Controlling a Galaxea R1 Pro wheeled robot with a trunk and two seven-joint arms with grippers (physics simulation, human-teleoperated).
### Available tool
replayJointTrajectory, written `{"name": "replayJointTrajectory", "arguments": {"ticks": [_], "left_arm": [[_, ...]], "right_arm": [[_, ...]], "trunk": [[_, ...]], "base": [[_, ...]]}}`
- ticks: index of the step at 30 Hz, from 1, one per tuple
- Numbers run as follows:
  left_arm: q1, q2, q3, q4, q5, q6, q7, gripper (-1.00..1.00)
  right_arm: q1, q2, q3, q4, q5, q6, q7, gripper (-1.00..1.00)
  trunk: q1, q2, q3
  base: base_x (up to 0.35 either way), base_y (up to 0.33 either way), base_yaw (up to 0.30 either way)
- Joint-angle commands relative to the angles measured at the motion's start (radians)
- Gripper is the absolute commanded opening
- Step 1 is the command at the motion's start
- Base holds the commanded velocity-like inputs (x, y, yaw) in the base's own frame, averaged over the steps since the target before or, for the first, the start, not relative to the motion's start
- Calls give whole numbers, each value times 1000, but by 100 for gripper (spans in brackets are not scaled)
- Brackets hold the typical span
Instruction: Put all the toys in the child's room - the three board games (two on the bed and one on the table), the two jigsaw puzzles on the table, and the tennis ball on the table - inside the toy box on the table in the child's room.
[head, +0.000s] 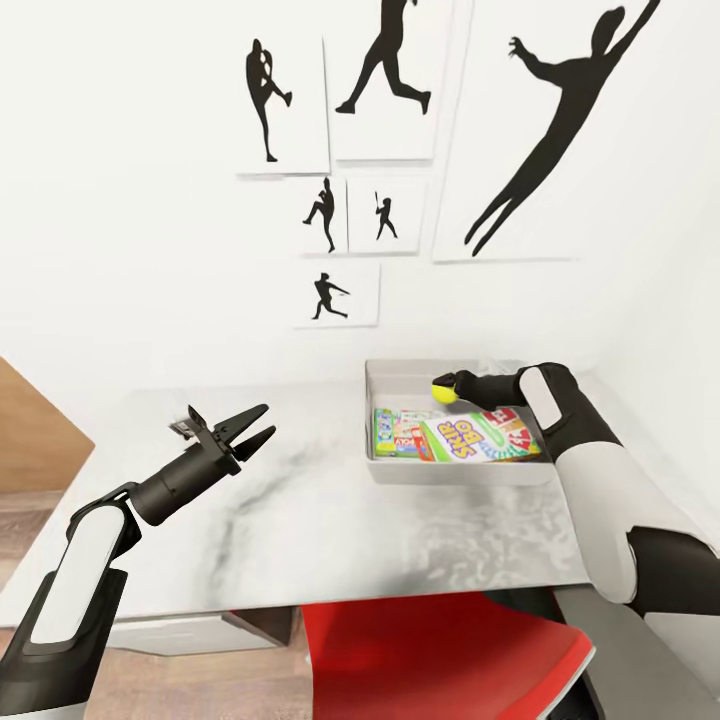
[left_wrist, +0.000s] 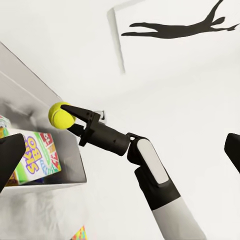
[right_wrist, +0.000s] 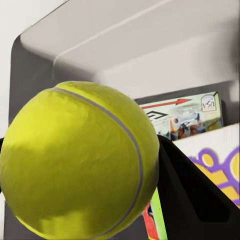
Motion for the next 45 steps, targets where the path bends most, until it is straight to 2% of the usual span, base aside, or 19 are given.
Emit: {"name": "replayJointTrajectory", "arguments": {"ticks": [1, 14, 34, 45], "left_arm": [[-1, 0, 1, 0, 0, 6, -3, 100], [-1, 0, 1, 0, 1, 7, -9, 100], [-1, 0, 0, 0, 1, 7, -10, 100], [-1, 0, 0, 0, 1, 7, -10, 100]], "right_arm": [[-1, 1, -4, 1, 7, 4, 4, -100], [-23, 1, -4, 21, 7, -1, -23, -100], [-111, -2, -4, 108, 8, -48, -25, -100], [-124, -3, -1, 117, 9, -58, -25, -100]], "trunk": [[0, -2, -3], [0, -2, -25], [0, -2, -57], [0, -2, -75]], "base": [[0, 0, 0], [0, 0, 0], [0, 0, 0], [0, 0, 0]]}}
